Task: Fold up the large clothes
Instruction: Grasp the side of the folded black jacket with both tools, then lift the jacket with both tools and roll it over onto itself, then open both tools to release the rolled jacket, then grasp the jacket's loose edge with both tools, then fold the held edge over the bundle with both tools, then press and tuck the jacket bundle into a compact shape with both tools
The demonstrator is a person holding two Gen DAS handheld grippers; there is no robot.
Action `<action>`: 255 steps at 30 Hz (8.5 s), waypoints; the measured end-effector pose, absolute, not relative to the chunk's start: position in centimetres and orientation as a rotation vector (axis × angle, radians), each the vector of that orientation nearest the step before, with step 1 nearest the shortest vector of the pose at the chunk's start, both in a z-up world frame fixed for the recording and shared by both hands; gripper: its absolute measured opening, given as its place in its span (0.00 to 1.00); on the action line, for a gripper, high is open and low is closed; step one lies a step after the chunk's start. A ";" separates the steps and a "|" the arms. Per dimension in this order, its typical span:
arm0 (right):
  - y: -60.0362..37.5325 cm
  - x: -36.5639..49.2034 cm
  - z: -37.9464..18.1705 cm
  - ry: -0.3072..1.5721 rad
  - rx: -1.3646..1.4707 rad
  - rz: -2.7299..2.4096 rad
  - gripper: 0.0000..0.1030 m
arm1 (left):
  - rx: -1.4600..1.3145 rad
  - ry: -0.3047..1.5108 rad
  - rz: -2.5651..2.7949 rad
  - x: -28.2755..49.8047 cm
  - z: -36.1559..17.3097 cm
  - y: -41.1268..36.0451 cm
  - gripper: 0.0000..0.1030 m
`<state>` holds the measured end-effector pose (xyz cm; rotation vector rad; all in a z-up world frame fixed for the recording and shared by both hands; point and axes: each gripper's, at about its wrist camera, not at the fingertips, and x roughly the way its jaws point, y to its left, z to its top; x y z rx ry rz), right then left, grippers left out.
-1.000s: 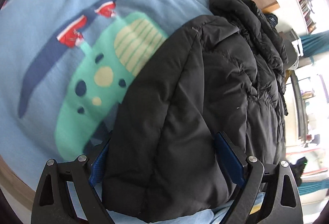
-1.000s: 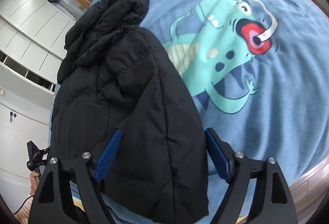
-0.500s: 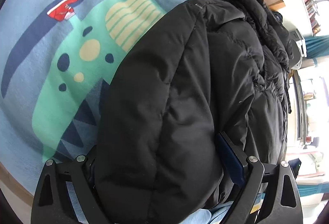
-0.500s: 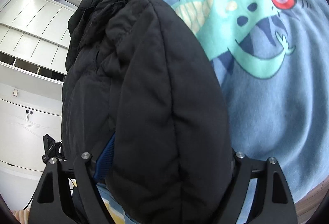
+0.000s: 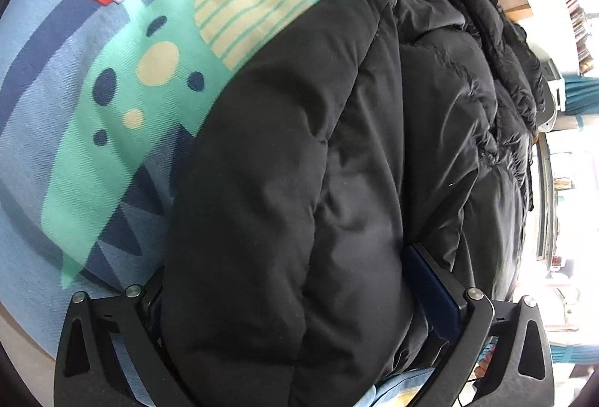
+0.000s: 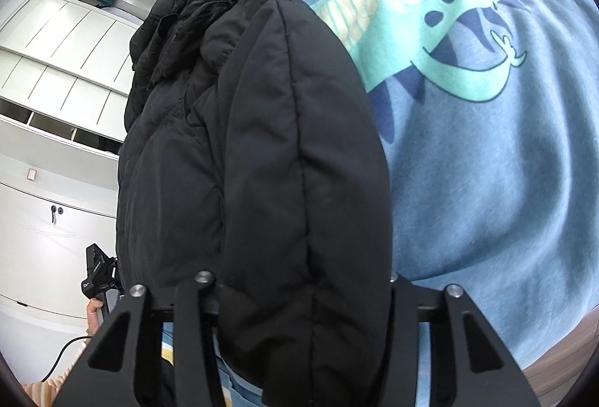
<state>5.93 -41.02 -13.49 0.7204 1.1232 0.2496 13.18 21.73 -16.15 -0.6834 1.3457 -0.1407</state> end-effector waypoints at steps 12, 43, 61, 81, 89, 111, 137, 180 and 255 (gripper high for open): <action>-40.0 5.6 -13.5 1.108 0.710 0.218 0.31 | -0.690 1.316 -0.132 11.2 -16.4 21.6 0.86; -41.6 10.1 0.6 0.742 0.780 0.386 0.14 | -0.773 0.836 -0.437 16.3 3.9 21.2 0.11; -45.9 36.2 9.6 0.606 0.845 0.164 0.13 | -0.869 0.683 -0.314 40.1 8.6 22.0 0.11; -47.3 55.9 -7.8 0.843 1.101 0.098 0.20 | -0.889 0.969 -0.167 62.3 -8.2 17.9 0.17; -49.2 55.0 -4.9 0.691 1.221 0.172 0.76 | -1.086 0.842 -0.272 61.0 -4.9 20.4 0.53; -33.6 50.0 5.9 0.815 0.508 0.333 0.80 | -0.418 0.924 -0.334 53.8 3.3 6.8 0.63; -26.1 69.3 -3.9 0.964 0.166 0.179 0.80 | -0.068 1.046 -0.179 71.3 -5.5 -5.4 0.76; -35.0 54.5 -2.4 0.841 0.238 0.084 0.80 | -0.196 0.992 -0.090 60.4 -4.2 7.1 0.73; -23.8 51.1 -3.2 0.786 0.047 0.240 0.99 | -0.185 0.865 -0.118 55.9 -6.6 7.4 0.88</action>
